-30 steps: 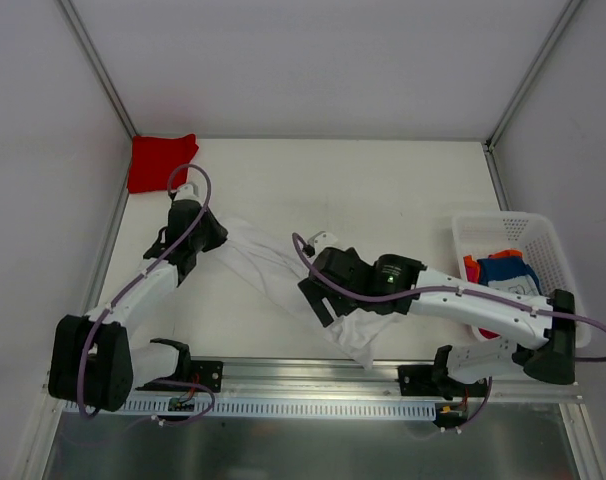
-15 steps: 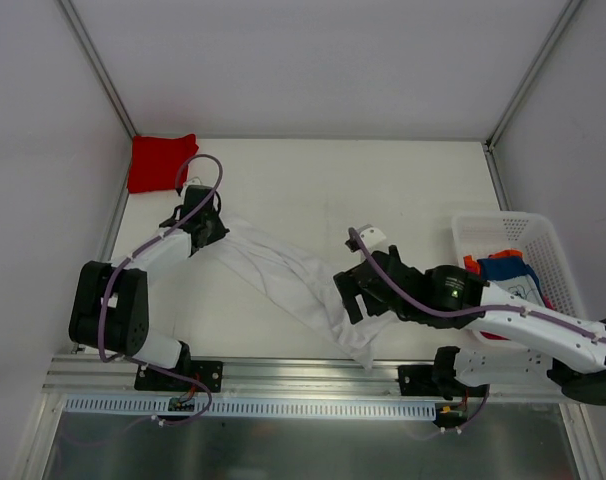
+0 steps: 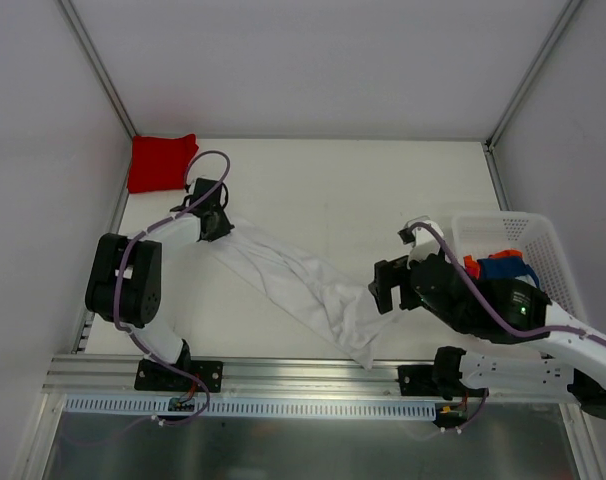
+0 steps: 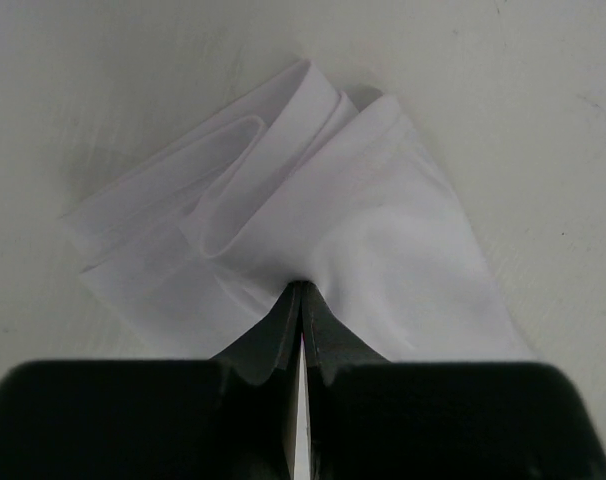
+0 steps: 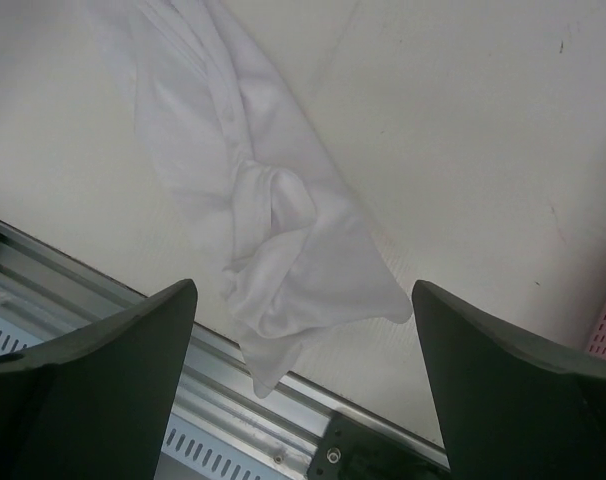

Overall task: Fold and stack the t-shirts
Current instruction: Fold the tshirt

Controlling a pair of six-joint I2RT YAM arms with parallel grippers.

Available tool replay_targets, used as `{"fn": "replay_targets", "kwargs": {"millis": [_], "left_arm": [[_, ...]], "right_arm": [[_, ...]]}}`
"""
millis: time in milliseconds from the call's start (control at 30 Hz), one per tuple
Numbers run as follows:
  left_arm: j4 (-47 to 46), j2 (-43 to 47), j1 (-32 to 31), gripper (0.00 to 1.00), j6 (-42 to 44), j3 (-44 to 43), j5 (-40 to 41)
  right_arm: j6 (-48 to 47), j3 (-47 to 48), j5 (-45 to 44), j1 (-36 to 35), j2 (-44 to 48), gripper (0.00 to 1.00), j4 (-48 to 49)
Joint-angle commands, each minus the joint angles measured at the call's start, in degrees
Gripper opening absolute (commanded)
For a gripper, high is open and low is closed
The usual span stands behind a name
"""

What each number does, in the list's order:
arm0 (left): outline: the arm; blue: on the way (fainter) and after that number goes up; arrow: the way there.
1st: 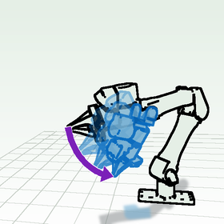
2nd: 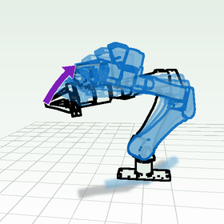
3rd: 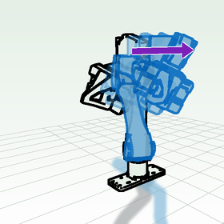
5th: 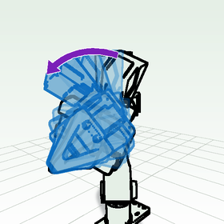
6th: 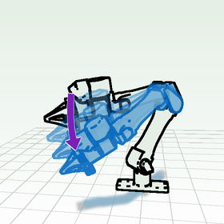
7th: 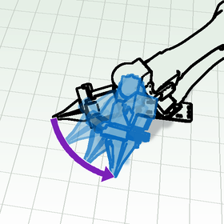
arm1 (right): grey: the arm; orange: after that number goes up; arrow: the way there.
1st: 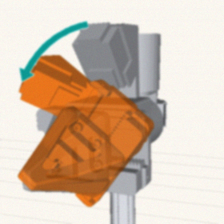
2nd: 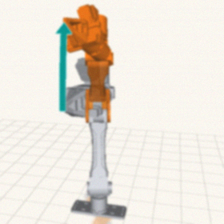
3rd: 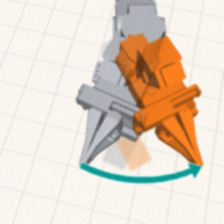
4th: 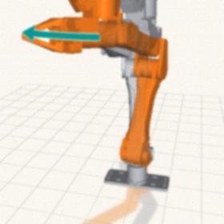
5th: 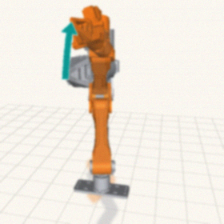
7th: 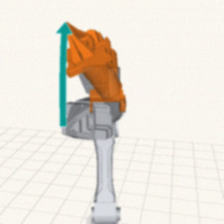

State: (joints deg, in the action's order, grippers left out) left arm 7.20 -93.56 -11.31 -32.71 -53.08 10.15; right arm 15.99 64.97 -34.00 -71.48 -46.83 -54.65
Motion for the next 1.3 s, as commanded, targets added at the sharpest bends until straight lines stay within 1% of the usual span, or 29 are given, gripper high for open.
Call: {"fn": "replay_targets", "kwargs": {"millis": [0,267,500,533,767,867,1033,1133,1267], "left_arm": [[0.53,-2.59,-0.64,0.00,-1.04,-4.30,-2.94],[0.71,-9.00,-0.64,0.00,0.19,-11.33,-6.54],[1.85,-15.59,-0.64,0.00,1.51,-18.98,-9.98],[2.02,-16.91,-0.64,0.00,1.59,-19.77,-11.46],[3.25,-21.75,-0.64,0.00,3.00,-27.67,-14.54],[3.96,-22.20,-0.64,0.00,3.62,-29.62,-15.51],[3.87,-19.21,-0.73,0.00,4.58,-28.31,-14.29],[3.78,-17.10,-0.73,0.00,5.81,-26.47,-12.36],[3.78,-17.53,-0.73,0.00,7.92,-28.48,-12.17]], "right_arm": [[0.71,0.68,-3.18,0.20,3.31,0.94,-1.68],[1.24,1.47,-4.76,0.20,7.80,0.95,-4.32],[1.68,3.23,-6.52,0.20,7.98,0.96,-7.74],[1.85,3.23,-6.69,0.20,8.15,0.96,-7.92],[2.12,3.85,-8.19,0.20,9.03,0.99,-9.15],[1.51,3.94,-9.24,0.20,9.04,1.00,-9.16],[1.50,3.67,-10.91,0.20,6.85,0.99,-8.98],[1.41,3.93,-9.25,0.20,3.07,0.99,-8.98],[2.03,3.32,-6.53,0.20,-0.45,0.99,-7.58]]}}
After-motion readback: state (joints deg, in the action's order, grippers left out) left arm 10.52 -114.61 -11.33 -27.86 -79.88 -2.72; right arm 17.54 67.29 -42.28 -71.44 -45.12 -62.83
